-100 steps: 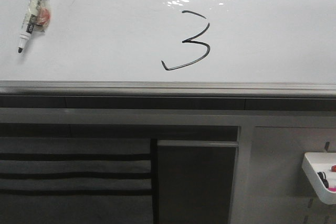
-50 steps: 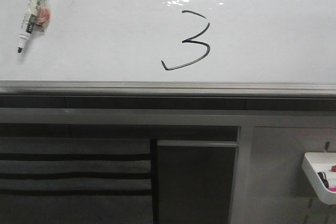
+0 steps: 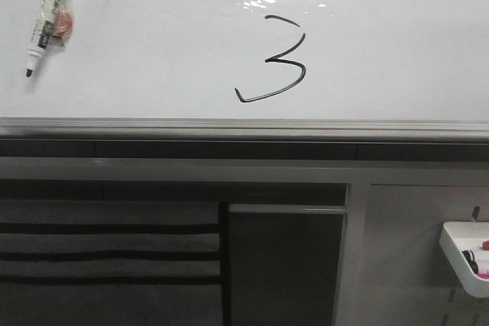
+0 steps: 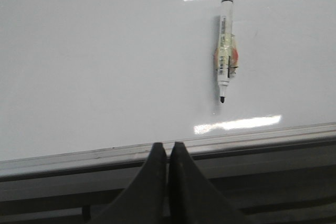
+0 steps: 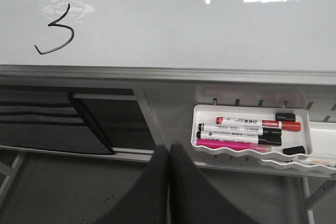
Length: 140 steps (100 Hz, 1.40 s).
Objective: Write number 3 on whiteboard
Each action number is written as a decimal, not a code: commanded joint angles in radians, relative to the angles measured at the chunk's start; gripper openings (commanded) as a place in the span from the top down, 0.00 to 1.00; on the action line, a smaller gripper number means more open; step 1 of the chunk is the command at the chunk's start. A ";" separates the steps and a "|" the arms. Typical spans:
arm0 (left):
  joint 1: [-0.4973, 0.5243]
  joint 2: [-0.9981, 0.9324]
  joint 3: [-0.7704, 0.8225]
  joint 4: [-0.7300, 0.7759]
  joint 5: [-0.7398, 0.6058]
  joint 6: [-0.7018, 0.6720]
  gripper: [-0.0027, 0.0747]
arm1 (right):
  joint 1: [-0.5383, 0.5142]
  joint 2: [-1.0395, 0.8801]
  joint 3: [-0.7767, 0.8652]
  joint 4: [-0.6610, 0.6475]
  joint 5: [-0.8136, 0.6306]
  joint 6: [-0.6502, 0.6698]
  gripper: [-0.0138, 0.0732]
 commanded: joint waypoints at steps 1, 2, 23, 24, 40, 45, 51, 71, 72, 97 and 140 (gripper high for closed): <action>0.009 -0.038 0.033 -0.001 -0.171 -0.011 0.99 | -0.004 0.011 -0.023 -0.011 -0.063 0.000 0.93; 0.009 -0.043 0.041 -0.001 -0.181 -0.011 0.99 | -0.004 0.011 -0.023 -0.011 -0.063 0.000 0.93; 0.009 -0.047 0.050 -0.003 -0.201 -0.011 0.99 | -0.004 0.015 -0.023 -0.011 -0.061 0.000 0.93; 0.009 -0.047 0.050 -0.003 -0.201 -0.011 0.99 | -0.004 0.015 -0.023 -0.011 -0.061 0.000 0.93; 0.009 -0.047 0.050 -0.003 -0.201 -0.011 0.99 | -0.004 0.015 -0.023 -0.011 -0.061 0.000 0.93; 0.009 -0.047 0.050 -0.003 -0.201 -0.011 0.99 | -0.004 0.015 -0.023 -0.011 -0.061 0.000 0.93; 0.009 -0.047 0.050 -0.003 -0.201 -0.011 0.99 | -0.004 0.015 -0.023 -0.011 -0.061 0.000 0.93; 0.009 -0.047 0.050 -0.003 -0.201 -0.011 0.99 | -0.004 0.015 -0.023 -0.011 -0.061 0.000 0.93; 0.009 -0.047 0.050 -0.003 -0.201 -0.011 0.99 | -0.004 0.015 -0.023 -0.011 -0.061 0.000 0.93; 0.009 -0.047 0.050 -0.003 -0.201 -0.011 0.99 | -0.004 0.015 -0.023 -0.011 -0.061 0.000 0.93; 0.009 -0.047 0.050 -0.003 -0.201 -0.011 0.99 | -0.152 -0.257 0.441 0.000 -0.782 -0.004 0.93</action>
